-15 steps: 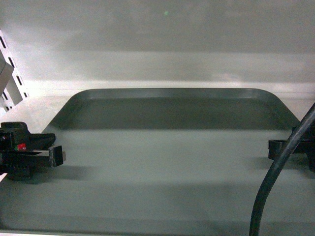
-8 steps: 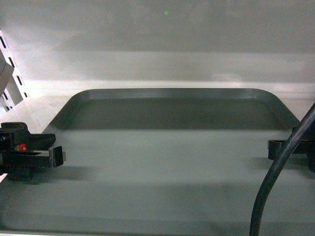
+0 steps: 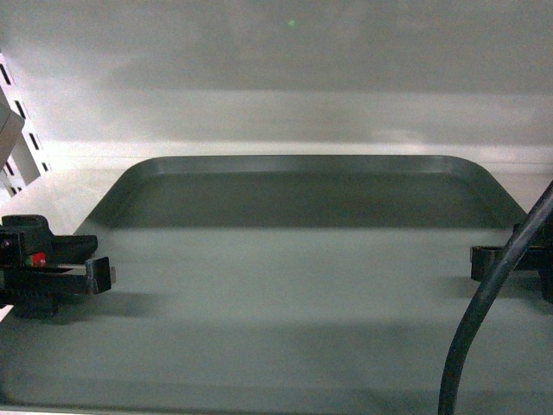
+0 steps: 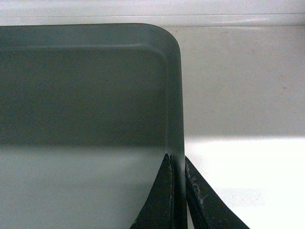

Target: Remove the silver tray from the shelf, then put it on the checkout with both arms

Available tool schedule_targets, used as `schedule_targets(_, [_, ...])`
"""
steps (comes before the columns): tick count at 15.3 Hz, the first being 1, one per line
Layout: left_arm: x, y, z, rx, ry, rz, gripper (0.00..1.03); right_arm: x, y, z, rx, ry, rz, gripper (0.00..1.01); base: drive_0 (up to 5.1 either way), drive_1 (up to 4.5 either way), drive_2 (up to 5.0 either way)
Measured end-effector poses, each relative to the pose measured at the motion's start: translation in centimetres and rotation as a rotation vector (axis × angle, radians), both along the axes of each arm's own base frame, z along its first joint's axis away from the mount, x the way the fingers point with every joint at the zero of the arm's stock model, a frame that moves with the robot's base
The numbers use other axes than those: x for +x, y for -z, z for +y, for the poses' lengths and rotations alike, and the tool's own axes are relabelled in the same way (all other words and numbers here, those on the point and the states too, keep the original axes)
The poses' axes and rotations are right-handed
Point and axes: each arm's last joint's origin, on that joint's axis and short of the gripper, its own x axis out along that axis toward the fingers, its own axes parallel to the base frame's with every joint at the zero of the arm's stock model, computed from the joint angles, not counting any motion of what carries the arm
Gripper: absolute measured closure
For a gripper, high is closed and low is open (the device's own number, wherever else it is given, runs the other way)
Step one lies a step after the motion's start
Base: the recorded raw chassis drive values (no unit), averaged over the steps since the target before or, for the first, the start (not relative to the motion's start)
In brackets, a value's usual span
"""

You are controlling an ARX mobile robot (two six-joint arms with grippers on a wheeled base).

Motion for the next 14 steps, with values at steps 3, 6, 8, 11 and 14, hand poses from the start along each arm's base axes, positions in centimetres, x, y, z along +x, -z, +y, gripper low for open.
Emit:
schedule_targets(3, [0.00, 0.00, 0.00, 0.000, 0.000, 0.000, 1.00, 0.00, 0.00, 0.00, 0.000, 0.000, 0.000, 0.98, 0.0, 0.00, 0.0])
schedule_targets(6, [0.00, 0.01, 0.00, 0.000, 0.000, 0.000, 1.00, 0.00, -0.01, 0.00, 0.000, 0.000, -0.001, 0.98, 0.0, 0.00, 0.0])
schedule_targets(8, [0.03, -0.02, -0.01, 0.000, 0.000, -0.001, 1.00, 0.01, -0.02, 0.00, 0.000, 0.000, -0.002, 0.98, 0.0, 0.00, 0.0])
schedule_targets(11, [0.08, -0.05, -0.02, 0.006, 0.003, -0.003, 1.00, 0.01, -0.02, 0.00, 0.000, 0.000, -0.002, 0.98, 0.0, 0.00, 0.0])
schedule_targets(14, [0.08, -0.02, -0.07, 0.009, 0.005, -0.003, 1.00, -0.02, -0.12, -0.01, 0.002, 0.002, -0.008, 0.98, 0.0, 0.00, 0.0])
